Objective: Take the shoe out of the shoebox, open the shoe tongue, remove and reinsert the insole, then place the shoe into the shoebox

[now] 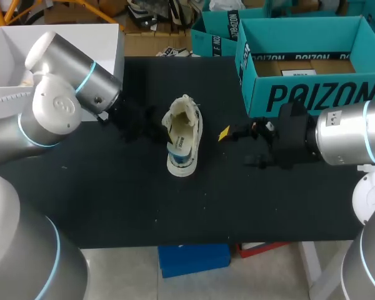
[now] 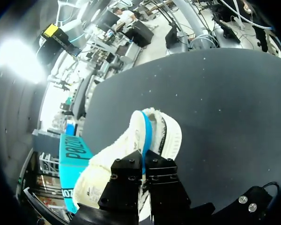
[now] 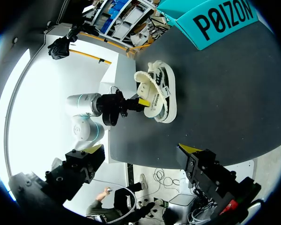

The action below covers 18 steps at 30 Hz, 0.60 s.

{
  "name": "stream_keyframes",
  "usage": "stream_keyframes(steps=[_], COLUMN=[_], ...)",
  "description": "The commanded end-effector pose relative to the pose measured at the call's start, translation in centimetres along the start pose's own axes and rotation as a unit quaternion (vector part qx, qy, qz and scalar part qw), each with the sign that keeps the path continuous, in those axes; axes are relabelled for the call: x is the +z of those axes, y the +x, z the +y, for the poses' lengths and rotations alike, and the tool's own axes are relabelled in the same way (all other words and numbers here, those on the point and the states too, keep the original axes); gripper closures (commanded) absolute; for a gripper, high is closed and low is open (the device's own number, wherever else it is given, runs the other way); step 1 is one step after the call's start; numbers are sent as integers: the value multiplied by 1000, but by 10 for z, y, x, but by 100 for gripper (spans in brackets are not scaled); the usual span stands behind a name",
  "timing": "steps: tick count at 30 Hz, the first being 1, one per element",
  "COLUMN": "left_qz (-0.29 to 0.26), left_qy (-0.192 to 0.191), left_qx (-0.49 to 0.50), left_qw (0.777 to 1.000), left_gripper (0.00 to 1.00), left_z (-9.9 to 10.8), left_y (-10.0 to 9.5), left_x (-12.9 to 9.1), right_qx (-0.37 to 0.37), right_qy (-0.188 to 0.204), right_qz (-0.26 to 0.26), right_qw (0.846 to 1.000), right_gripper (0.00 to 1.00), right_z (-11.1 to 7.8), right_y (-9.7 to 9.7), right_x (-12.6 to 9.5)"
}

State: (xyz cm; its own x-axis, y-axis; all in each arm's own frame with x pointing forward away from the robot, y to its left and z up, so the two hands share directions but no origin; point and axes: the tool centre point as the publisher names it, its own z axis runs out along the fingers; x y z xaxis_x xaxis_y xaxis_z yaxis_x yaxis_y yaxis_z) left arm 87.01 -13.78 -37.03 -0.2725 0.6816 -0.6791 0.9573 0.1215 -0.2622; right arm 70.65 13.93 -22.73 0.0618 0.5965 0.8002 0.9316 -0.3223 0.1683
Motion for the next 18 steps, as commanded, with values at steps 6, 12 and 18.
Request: stream_keyframes(steps=[6, 12, 18], left_qz=[10, 16, 0], left_qy=[-20, -23, 9], left_qx=[-16, -25, -25], left_qw=[1000, 999, 1000], left_gripper=[100, 100, 53], left_z=[13, 11, -7], left_y=[-2, -3, -5], left_x=[4, 7, 4], right_qx=[0, 0, 0], right_qy=[0, 0, 0], right_qz=[0, 0, 0], right_qw=[1000, 1000, 1000], right_gripper=[0, 0, 0], right_z=[0, 0, 0], right_y=[1, 1, 1], right_x=[0, 0, 0])
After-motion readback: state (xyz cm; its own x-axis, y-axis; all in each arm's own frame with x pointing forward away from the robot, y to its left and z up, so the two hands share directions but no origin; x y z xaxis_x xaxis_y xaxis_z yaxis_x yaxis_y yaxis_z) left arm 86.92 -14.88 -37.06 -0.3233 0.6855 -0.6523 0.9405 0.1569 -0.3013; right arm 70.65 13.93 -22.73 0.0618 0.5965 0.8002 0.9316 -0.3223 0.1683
